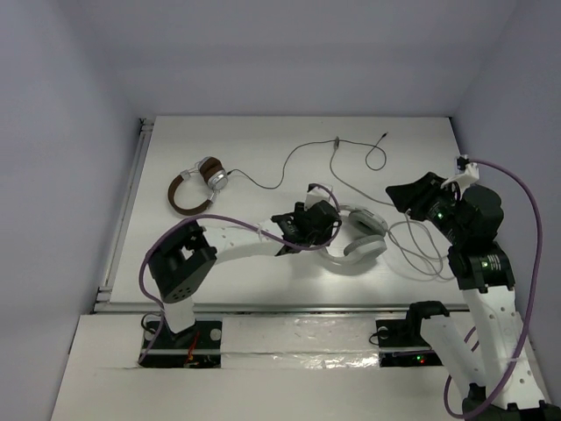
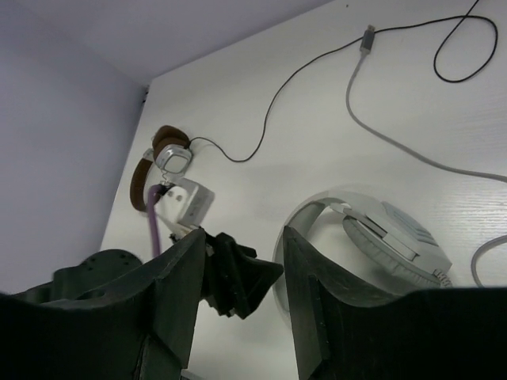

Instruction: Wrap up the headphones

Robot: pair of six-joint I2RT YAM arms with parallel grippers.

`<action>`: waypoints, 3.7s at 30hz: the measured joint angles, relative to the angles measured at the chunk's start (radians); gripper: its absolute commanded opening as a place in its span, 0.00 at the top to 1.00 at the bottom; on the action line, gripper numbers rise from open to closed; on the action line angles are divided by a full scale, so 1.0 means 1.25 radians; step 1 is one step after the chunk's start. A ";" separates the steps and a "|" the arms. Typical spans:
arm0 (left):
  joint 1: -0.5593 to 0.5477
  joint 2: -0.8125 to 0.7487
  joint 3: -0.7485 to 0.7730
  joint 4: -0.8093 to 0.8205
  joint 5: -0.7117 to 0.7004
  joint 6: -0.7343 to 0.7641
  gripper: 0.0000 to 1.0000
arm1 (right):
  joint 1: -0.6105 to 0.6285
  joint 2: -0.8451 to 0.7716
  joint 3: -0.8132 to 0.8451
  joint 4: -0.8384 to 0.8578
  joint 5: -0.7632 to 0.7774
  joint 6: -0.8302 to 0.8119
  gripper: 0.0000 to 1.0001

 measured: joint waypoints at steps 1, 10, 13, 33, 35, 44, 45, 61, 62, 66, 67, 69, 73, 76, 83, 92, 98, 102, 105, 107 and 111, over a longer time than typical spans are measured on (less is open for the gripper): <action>-0.001 0.011 0.001 -0.009 -0.003 0.000 0.48 | 0.000 -0.002 -0.002 0.000 -0.006 0.000 0.49; -0.022 0.094 0.053 -0.050 -0.042 -0.005 0.46 | 0.000 -0.012 -0.022 0.005 -0.050 0.012 0.49; -0.028 0.113 0.059 -0.047 -0.041 -0.005 0.46 | 0.000 -0.011 -0.025 0.007 -0.067 0.015 0.49; 0.048 0.060 0.061 -0.046 0.002 0.046 1.00 | 0.000 -0.009 -0.059 0.038 -0.096 0.015 0.56; 0.116 -0.037 0.032 -0.094 0.049 0.067 1.00 | 0.001 0.001 -0.060 0.055 -0.120 0.018 0.57; 0.415 -0.367 0.123 -0.226 0.201 0.127 1.00 | 0.051 0.119 -0.060 0.245 -0.224 0.030 0.26; 0.431 -0.376 0.144 -0.238 0.230 0.135 1.00 | 0.055 0.142 -0.059 0.268 -0.231 0.021 0.25; 0.557 -0.307 0.352 -0.413 0.496 0.194 1.00 | 0.138 0.213 -0.191 0.571 -0.377 0.005 0.34; 0.558 -0.298 0.375 -0.422 0.501 0.195 1.00 | 0.154 0.201 -0.207 0.585 -0.385 0.009 0.34; 0.561 -0.266 0.479 -0.449 0.523 0.198 1.00 | 0.208 0.170 -0.249 0.633 -0.398 0.030 0.36; 0.561 -0.261 0.504 -0.453 0.529 0.198 1.00 | 0.215 0.160 -0.258 0.642 -0.399 0.035 0.36; 0.561 -0.254 0.553 -0.457 0.544 0.196 1.00 | 0.217 0.136 -0.278 0.658 -0.403 0.044 0.34; 0.561 -0.254 0.604 -0.463 0.574 0.189 1.00 | 0.221 0.131 -0.284 0.684 -0.392 0.048 0.30; 0.561 -0.254 0.631 -0.468 0.592 0.183 1.00 | 0.221 0.145 -0.284 0.685 -0.369 0.038 0.29; 0.562 -0.253 0.675 -0.491 0.613 0.162 1.00 | 0.221 0.207 -0.302 0.728 -0.341 0.030 0.42; 0.587 -0.202 0.810 -0.468 0.642 0.116 1.00 | 0.244 0.211 -0.385 0.743 -0.274 0.042 0.56; 0.607 -0.184 0.798 -0.419 0.658 0.086 1.00 | 0.281 0.182 -0.389 0.708 -0.214 0.050 1.00; 0.608 -0.230 0.630 -0.353 0.588 0.087 1.00 | 0.331 0.117 -0.313 0.512 -0.121 0.034 1.00; 0.608 -0.287 0.436 -0.325 0.514 0.094 1.00 | 0.349 0.094 -0.176 0.335 -0.023 0.011 1.00; 0.610 -0.322 0.302 -0.317 0.465 0.104 1.00 | 0.349 0.103 -0.063 0.241 0.054 -0.013 1.00; 0.613 -0.378 0.081 -0.326 0.403 0.128 1.00 | 0.349 0.177 0.166 0.124 0.219 -0.080 1.00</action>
